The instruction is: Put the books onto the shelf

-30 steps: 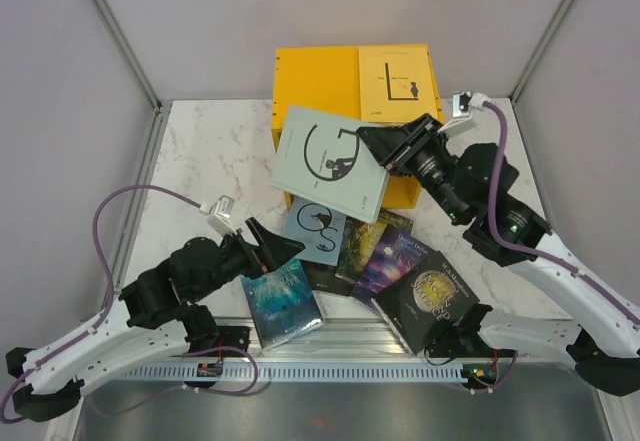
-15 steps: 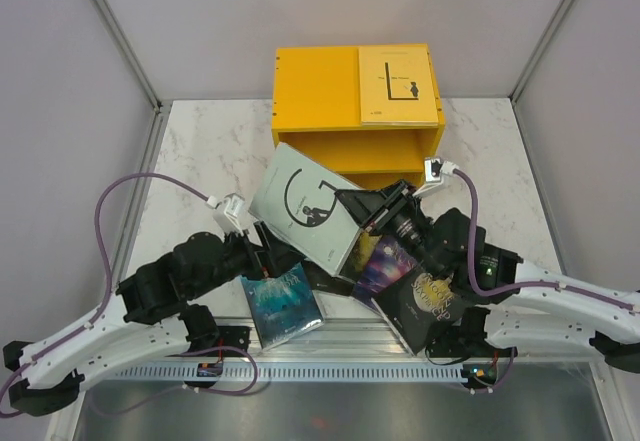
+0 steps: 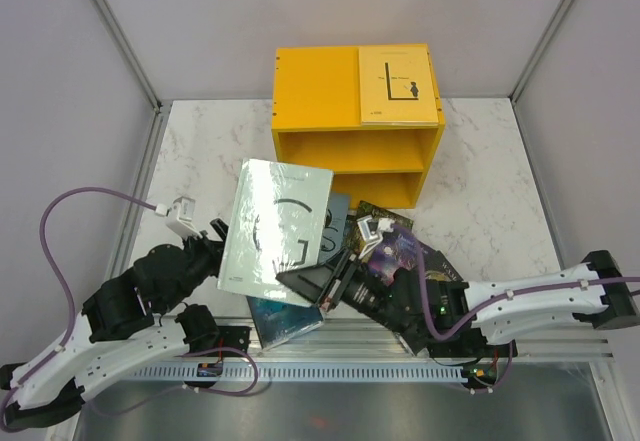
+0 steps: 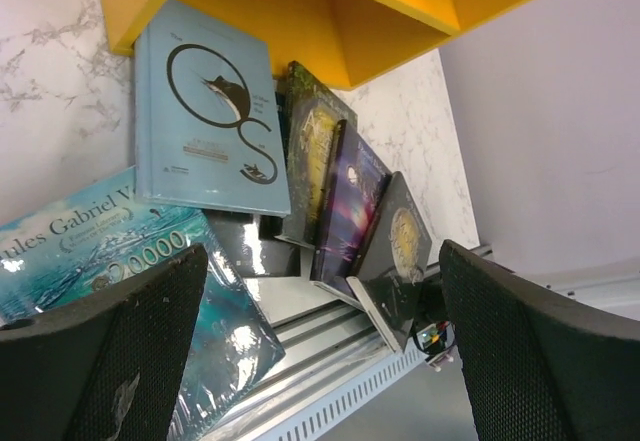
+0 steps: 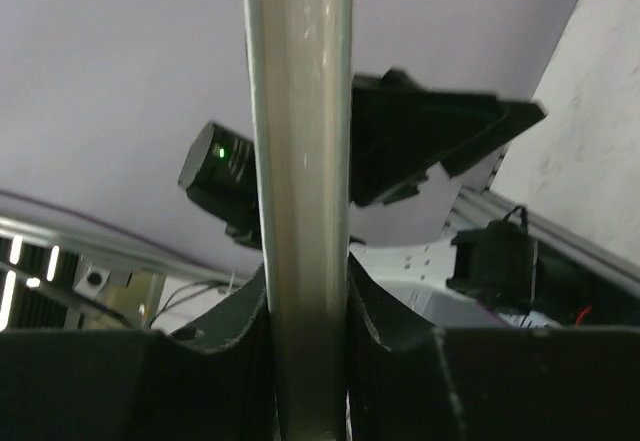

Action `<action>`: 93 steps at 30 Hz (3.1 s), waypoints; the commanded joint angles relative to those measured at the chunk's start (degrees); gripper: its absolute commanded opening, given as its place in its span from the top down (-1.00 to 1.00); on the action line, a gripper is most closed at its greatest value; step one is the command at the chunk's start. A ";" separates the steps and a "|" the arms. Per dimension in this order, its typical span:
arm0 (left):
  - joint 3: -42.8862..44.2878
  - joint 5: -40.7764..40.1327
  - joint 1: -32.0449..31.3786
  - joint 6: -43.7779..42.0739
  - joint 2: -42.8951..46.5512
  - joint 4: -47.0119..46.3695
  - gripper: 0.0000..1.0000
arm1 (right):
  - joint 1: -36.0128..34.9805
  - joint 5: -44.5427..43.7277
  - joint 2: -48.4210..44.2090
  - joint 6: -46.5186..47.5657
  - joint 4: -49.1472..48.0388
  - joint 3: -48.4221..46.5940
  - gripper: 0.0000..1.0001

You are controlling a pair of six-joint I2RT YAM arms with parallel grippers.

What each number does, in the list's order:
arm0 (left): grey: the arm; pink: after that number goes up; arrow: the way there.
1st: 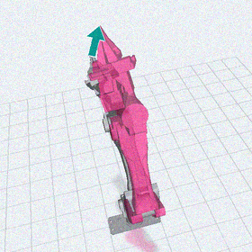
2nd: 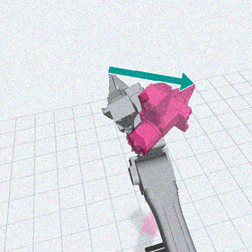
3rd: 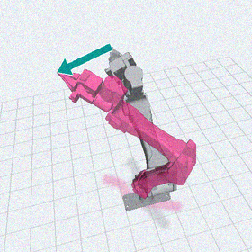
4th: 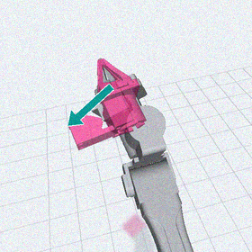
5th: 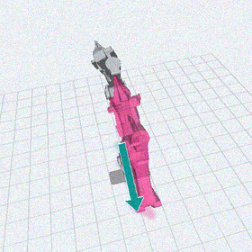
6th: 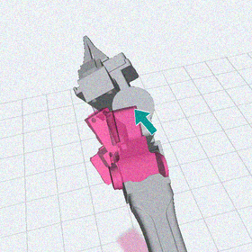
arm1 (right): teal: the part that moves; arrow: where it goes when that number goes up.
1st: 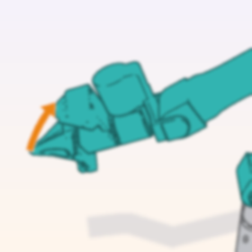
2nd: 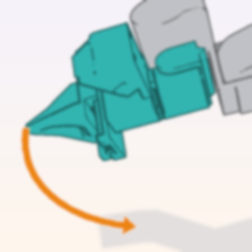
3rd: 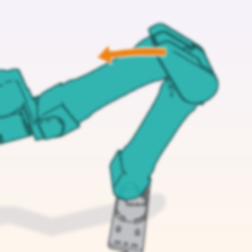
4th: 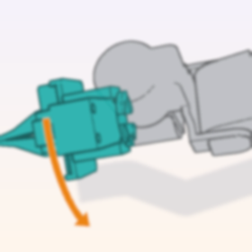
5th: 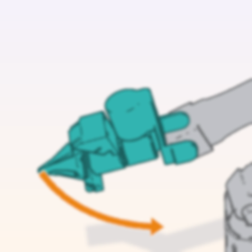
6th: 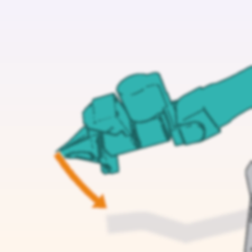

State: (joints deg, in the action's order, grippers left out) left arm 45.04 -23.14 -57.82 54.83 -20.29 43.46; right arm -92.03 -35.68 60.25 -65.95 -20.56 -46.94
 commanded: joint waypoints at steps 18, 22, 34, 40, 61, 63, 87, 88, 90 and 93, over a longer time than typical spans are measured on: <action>7.08 -0.51 -0.54 -0.78 -2.38 -2.69 -0.99 | 12.56 9.57 0.49 1.61 -7.05 -1.92 1.00; 6.82 -1.65 -0.54 -0.51 -1.24 -1.45 -1.00 | 21.24 13.34 -1.36 4.07 -1.17 -9.02 1.00; 5.50 -2.00 -0.54 -0.16 -0.01 -0.22 -1.00 | 62.01 47.26 3.47 -1.36 13.08 -27.12 1.00; 5.33 -2.62 -0.54 -0.42 0.34 0.04 -1.00 | 75.49 69.03 13.13 -4.71 20.37 -41.35 1.00; 2.95 -2.88 -0.54 -0.42 2.45 -0.05 -1.00 | 90.89 85.95 24.74 8.47 42.88 -52.03 1.00; 2.87 -2.62 -0.54 -0.42 2.37 -0.05 -1.00 | 90.89 86.13 25.00 8.65 42.97 -51.68 1.00; 1.81 -2.88 -0.62 0.02 5.35 0.92 -1.00 | 97.12 87.10 23.16 14.08 46.03 -48.85 -0.96; 1.81 -2.97 -0.54 0.02 5.44 1.01 -0.99 | 97.21 85.36 23.16 16.10 48.22 -49.82 -0.96; 1.81 -2.88 -0.54 0.19 5.62 1.10 -1.00 | 97.65 82.63 23.51 23.74 56.92 -52.89 -0.96; 1.72 -2.88 -0.62 0.45 5.44 1.10 -1.00 | 98.44 76.56 23.16 30.26 64.05 -54.05 -0.96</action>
State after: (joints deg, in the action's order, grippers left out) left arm 46.85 -23.94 -58.24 54.87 -15.29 44.53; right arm 5.30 48.12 84.20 -46.50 33.32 -98.56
